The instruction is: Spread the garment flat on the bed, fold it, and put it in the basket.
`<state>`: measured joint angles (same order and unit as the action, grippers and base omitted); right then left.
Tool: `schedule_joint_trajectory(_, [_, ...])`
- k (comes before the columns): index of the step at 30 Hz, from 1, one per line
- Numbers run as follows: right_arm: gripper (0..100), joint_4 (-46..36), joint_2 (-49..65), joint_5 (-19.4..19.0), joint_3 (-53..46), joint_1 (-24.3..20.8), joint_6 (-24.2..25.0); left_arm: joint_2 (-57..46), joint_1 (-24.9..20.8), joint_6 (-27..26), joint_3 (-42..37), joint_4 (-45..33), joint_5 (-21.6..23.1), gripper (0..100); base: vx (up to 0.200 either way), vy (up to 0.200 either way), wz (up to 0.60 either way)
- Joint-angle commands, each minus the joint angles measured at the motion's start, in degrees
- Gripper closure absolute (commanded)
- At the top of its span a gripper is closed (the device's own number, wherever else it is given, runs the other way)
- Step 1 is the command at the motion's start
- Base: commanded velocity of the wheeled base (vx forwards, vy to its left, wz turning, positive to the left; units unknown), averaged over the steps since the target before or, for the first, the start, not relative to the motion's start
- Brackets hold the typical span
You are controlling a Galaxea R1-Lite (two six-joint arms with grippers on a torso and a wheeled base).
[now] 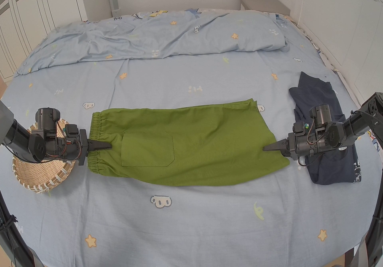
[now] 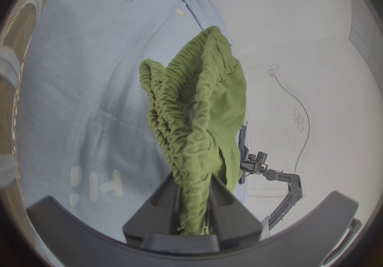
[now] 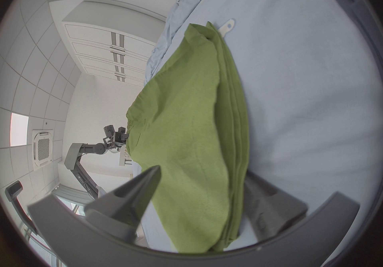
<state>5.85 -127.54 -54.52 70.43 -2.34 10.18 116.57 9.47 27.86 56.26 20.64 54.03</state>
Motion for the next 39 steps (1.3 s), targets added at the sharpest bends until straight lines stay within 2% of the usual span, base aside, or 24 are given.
schedule_joint_trajectory(1, [100, 0.4, -0.8, -0.1, 0.2, 0.1, -0.1, 0.2, 0.0, 0.1, 0.2, 0.0, 0.0, 100, 0.000, 0.000, 0.00])
schedule_joint_trajectory(11, [100, 0.4, 0.0, -0.1, 0.1, 0.5, -0.1, 0.4, 0.0, 0.1, 0.3, 0.0, 0.0, 100, 0.000, 0.000, 0.00])
schedule_joint_trajectory(17, [100, -1.1, 8.5, -0.1, -3.5, 1.3, 0.0, -0.4, 0.2, 0.3, 0.5, -1.5, 0.0, 100, 0.000, 0.000, 0.00])
schedule_joint_trajectory(23, [100, -3.5, 15.7, -0.1, -8.4, 0.7, 0.4, -4.3, 0.1, 0.1, 1.7, -8.5, 0.1, 100, 0.000, 0.000, 0.00])
schedule_joint_trajectory(25, [100, -4.3, 19.0, 0.0, -13.1, 0.9, -0.1, -6.8, -0.3, -0.7, 1.6, -14.5, 0.0, 100, 0.000, 0.000, 0.00])
schedule_joint_trajectory(26, [100, -4.3, 19.3, 0.1, -13.6, 1.0, -0.1, -7.1, -0.3, -0.8, 1.5, -15.0, 0.0, 100, 0.000, 0.000, 0.00])
schedule_joint_trajectory(31, [100, -3.7, 22.3, 0.7, -25.2, 1.4, -4.6, -10.8, 1.0, -9.3, -1.8, -24.5, 0.0, 100, 0.000, 0.000, 0.00])
schedule_joint_trajectory(32, [100, -3.7, 22.3, 0.7, -25.2, 1.4, -4.6, -10.8, 1.0, -9.3, -1.8, -24.5, 0.0, 100, 0.000, 0.000, 0.00])
schedule_joint_trajectory(33, [100, -3.3, 23.4, 0.7, -29.2, 1.4, -5.2, -12.9, 1.9, -12.4, -3.1, -28.7, -0.1, 100, 0.000, 0.000, 0.00])
schedule_joint_trajectory(35, [100, -2.3, 24.1, 0.7, -32.1, 1.4, -5.3, -14.5, 2.2, -15.2, -4.4, -32.2, -0.2, 100, 0.000, 0.000, 0.00])
schedule_joint_trajectory(39, [100, 4.1, 26.0, 0.7, -41.5, 0.7, -5.3, -18.7, 5.4, -25.0, -9.8, -40.4, -0.7, 100, 0.000, 0.000, 0.00])
